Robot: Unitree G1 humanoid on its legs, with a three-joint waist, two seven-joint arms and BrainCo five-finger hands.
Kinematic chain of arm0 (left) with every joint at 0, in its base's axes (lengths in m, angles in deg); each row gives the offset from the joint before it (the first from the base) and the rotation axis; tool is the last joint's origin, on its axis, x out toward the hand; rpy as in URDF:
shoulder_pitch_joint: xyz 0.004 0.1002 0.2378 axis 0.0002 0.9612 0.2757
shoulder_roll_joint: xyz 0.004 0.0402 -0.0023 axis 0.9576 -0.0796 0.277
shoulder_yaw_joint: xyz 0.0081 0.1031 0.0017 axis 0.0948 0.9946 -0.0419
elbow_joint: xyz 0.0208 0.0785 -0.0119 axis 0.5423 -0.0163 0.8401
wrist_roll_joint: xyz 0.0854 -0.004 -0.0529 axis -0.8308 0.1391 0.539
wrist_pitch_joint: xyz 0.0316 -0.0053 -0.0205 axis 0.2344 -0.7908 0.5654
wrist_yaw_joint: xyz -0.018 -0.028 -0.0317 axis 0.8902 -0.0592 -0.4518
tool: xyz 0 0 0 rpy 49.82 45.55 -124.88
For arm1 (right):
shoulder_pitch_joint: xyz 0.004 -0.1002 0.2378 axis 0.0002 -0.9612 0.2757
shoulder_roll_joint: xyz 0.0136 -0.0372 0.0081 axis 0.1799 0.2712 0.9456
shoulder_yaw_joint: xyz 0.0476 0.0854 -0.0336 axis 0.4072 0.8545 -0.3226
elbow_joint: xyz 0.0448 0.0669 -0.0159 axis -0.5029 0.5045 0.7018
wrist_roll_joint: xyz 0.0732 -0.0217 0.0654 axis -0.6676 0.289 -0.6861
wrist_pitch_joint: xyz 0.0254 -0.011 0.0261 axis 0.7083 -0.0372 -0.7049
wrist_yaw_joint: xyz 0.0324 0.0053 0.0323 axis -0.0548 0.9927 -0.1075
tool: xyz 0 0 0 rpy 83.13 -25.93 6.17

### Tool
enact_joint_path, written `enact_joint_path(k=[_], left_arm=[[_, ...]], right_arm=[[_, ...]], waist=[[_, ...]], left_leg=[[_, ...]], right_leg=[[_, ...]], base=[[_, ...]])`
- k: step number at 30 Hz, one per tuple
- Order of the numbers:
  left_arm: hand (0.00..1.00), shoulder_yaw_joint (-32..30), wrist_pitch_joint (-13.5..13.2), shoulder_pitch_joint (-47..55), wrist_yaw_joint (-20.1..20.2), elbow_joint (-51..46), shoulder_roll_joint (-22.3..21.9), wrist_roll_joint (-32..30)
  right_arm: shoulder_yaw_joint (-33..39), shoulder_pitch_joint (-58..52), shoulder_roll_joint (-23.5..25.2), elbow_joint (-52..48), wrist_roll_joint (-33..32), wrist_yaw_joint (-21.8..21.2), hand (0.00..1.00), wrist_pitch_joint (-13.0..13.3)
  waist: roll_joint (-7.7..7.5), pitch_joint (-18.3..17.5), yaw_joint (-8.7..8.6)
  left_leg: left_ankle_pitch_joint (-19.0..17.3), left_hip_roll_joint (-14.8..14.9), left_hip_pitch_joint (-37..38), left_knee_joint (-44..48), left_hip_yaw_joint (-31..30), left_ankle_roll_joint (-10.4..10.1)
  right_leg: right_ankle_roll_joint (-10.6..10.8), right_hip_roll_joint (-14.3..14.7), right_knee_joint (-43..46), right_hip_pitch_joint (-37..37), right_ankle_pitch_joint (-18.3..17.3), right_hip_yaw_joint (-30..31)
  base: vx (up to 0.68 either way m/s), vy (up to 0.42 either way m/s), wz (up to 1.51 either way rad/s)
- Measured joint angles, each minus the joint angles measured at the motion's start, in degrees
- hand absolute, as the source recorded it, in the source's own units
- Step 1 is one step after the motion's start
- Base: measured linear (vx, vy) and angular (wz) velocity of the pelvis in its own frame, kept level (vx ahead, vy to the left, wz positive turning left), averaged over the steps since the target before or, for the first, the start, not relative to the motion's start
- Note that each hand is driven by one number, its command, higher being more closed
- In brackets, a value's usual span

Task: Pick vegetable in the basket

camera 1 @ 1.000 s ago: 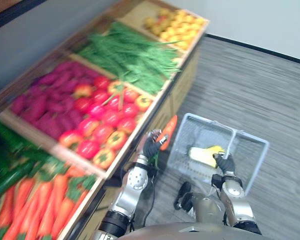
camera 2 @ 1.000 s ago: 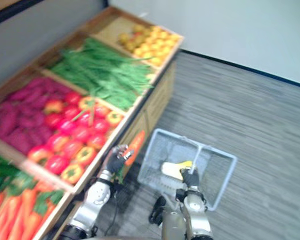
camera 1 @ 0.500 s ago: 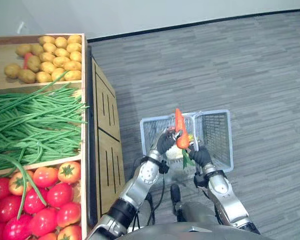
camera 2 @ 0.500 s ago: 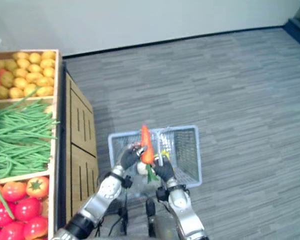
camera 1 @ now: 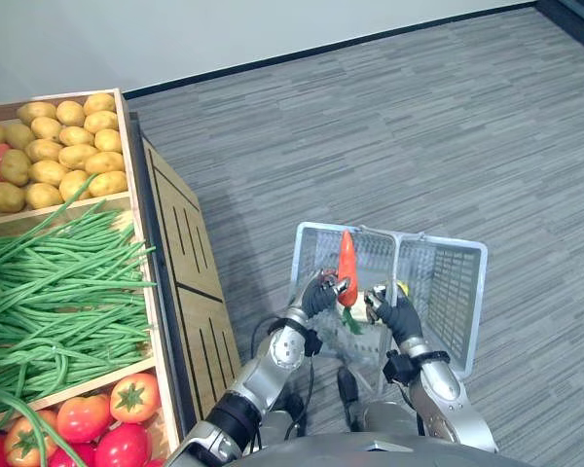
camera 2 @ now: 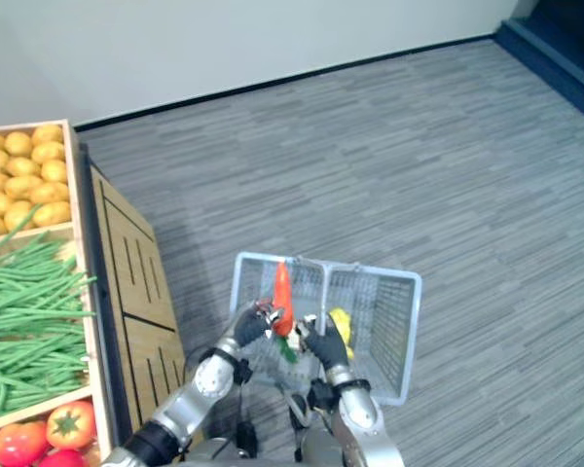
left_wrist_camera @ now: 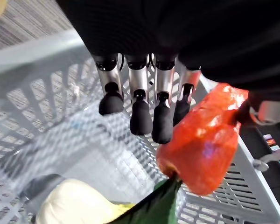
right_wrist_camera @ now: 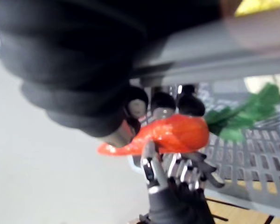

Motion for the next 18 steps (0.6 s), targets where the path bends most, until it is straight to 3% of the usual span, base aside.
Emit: enact_joint_path(k=[4, 9, 14, 17, 18], left_arm=[[0.00, -3.92, 0.12, 1.06, -0.14, -0.42, 0.04, 0.07], [0.00, -8.38, -0.19, 4.94, -0.21, -7.73, 0.30, 2.82], [0.00, -13.39, -0.49, 5.29, -1.08, -7.78, 0.03, 5.05], [0.00, -18.59, -0.58, 4.92, -2.68, -3.36, 0.06, 5.05], [0.00, -20.95, -0.18, 4.48, -3.49, 2.93, 0.14, 5.02]], right_arm=[[9.01, -0.04, 2.31, 5.43, 0.59, 2.94, 1.00, -0.36], [22.03, 0.05, 3.27, 11.90, 4.74, 6.21, 1.00, -1.35], [29.31, 1.81, 3.78, 19.42, 6.00, 8.66, 1.00, -1.46], [32.58, 3.67, 3.78, 24.42, 7.06, 10.14, 1.00, -2.25], [33.71, 4.20, 3.78, 26.07, 7.06, 10.84, 1.00, -2.66]], waist=[[0.15, -0.25, -0.01], [0.54, -1.74, -0.13], [1.04, -2.93, -0.27], [1.10, -2.96, -0.26], [1.25, -3.25, -0.35]], left_leg=[[-0.01, -0.31, 0.00, -0.53, -0.05, 0.01], [0.72, -0.12, 0.11, -2.15, -0.27, -0.03], [1.85, 0.06, 0.43, -3.58, -1.60, -0.57], [2.59, 0.30, 1.57, -4.64, -1.80, -0.53], [2.63, 0.40, 2.17, -5.03, -1.75, -0.56]], right_leg=[[0.13, -0.40, -0.91, 0.21, 0.13, -1.14], [0.55, -0.59, -1.54, -0.01, 0.14, -3.44], [0.57, -0.61, -1.64, 0.17, 0.17, -5.49], [0.45, -0.42, -1.44, 0.86, 0.26, -6.01], [0.46, -0.30, -1.45, 1.25, 0.25, -6.00]], base=[[-0.09, 0.006, 0.03], [-0.08, -0.017, 0.06], [-0.01, -0.015, 0.16], [0.01, -0.005, 0.06], [0.00, 0.000, 0.00]])
